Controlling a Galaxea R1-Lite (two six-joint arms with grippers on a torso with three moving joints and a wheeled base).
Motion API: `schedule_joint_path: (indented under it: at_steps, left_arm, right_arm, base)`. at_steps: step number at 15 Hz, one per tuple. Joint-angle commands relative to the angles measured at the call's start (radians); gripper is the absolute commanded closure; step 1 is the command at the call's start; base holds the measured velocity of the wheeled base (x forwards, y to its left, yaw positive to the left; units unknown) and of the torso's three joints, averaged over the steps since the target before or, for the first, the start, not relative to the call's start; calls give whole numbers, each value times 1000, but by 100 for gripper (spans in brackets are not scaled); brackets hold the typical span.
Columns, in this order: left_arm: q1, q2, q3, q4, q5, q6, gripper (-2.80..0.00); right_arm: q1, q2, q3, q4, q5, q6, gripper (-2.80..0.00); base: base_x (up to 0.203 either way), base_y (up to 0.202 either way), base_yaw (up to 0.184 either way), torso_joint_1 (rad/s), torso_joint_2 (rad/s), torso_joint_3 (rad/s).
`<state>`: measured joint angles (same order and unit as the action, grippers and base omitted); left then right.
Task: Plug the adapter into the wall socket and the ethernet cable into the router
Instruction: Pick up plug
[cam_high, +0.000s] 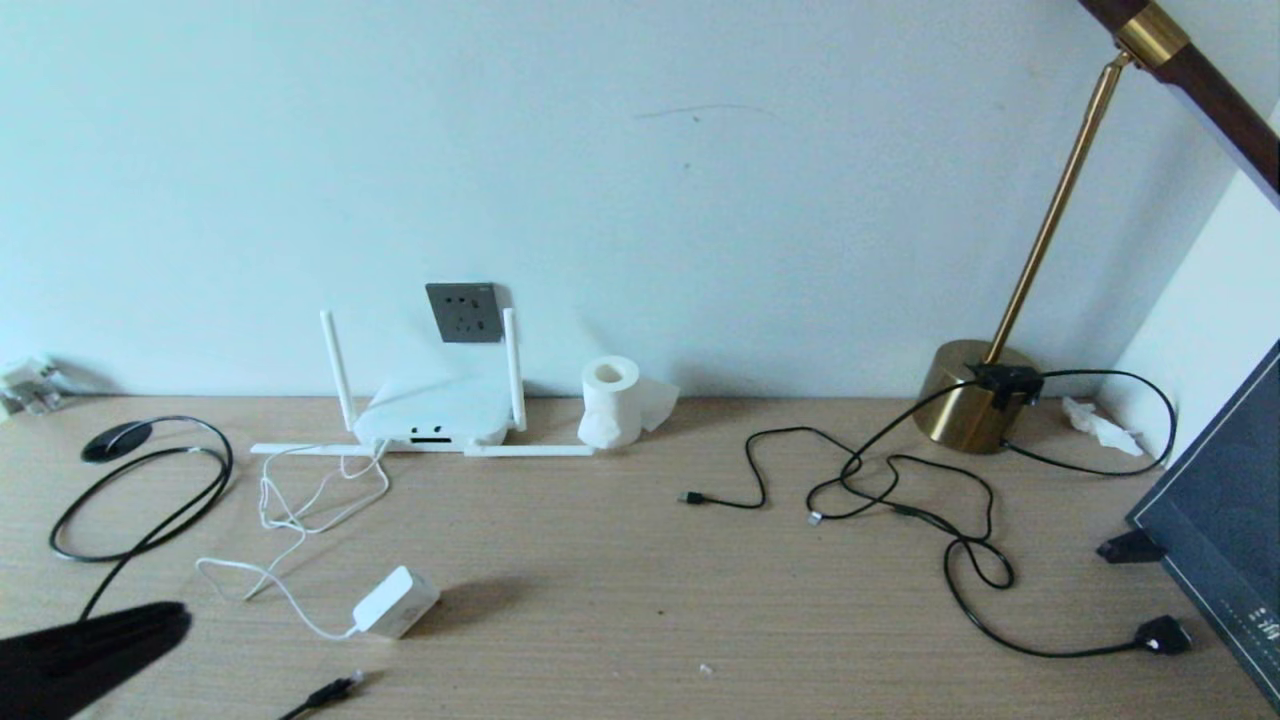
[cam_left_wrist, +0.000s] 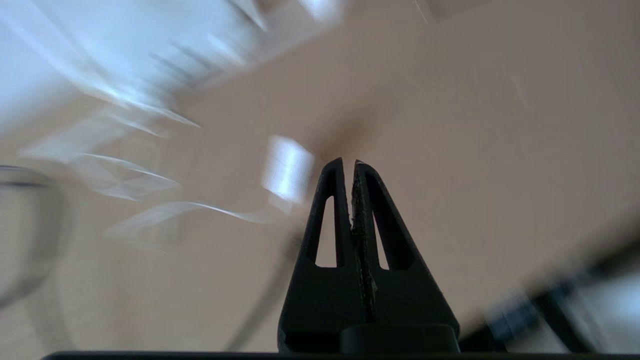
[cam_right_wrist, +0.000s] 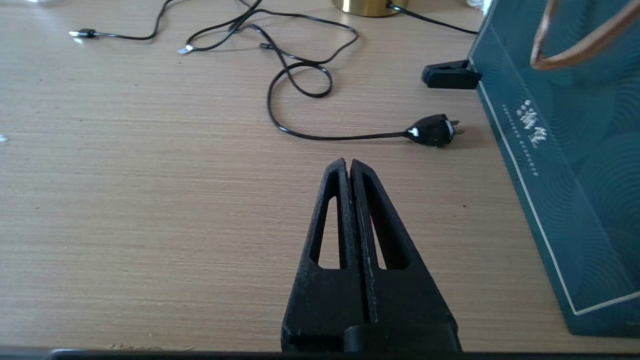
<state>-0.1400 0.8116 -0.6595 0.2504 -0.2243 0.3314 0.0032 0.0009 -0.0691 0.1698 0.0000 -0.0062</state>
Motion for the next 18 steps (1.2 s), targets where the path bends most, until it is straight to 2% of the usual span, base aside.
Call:
schedule_joint_path:
  at_steps: [1, 3, 4, 8, 10, 12, 13, 18]
  left_arm:
    - [-13, 237, -43, 82, -38, 46, 0]
    - [-12, 367, -61, 149, -76, 144, 0]
    - [-1, 429, -71, 163, -86, 203, -280]
    - [79, 626, -135, 164, -122, 423, -280]
    - [143, 714, -148, 65, -127, 541, -280]
    - [203, 764, -153, -5, -128, 710, -280]
    - [211, 781, -158, 0, -130, 738, -280]
    - [177, 834, -193, 26, -146, 749, -280]
  right_arm:
    - [0, 1, 0, 1, 0, -1, 0]
    - [0, 1, 0, 1, 0, 0, 0]
    - [0, 1, 0, 1, 0, 0, 0]
    - [0, 1, 0, 1, 0, -1, 0]
    - [-1, 1, 0, 1, 0, 0, 0]
    - [-1, 1, 0, 1, 0, 0, 0]
    - [0, 1, 0, 1, 0, 0, 0]
    - [0, 1, 0, 1, 0, 0, 0]
  base:
    - [0, 0, 0, 0, 0, 0]
    - [0, 0, 0, 0, 0, 0]
    - [0, 0, 0, 0, 0, 0]
    - [0, 0, 0, 0, 0, 0]
    - [0, 0, 0, 0, 0, 0]
    - [0, 0, 0, 0, 0, 0]
    - [0, 0, 0, 0, 0, 0]
    - [0, 0, 0, 0, 0, 0]
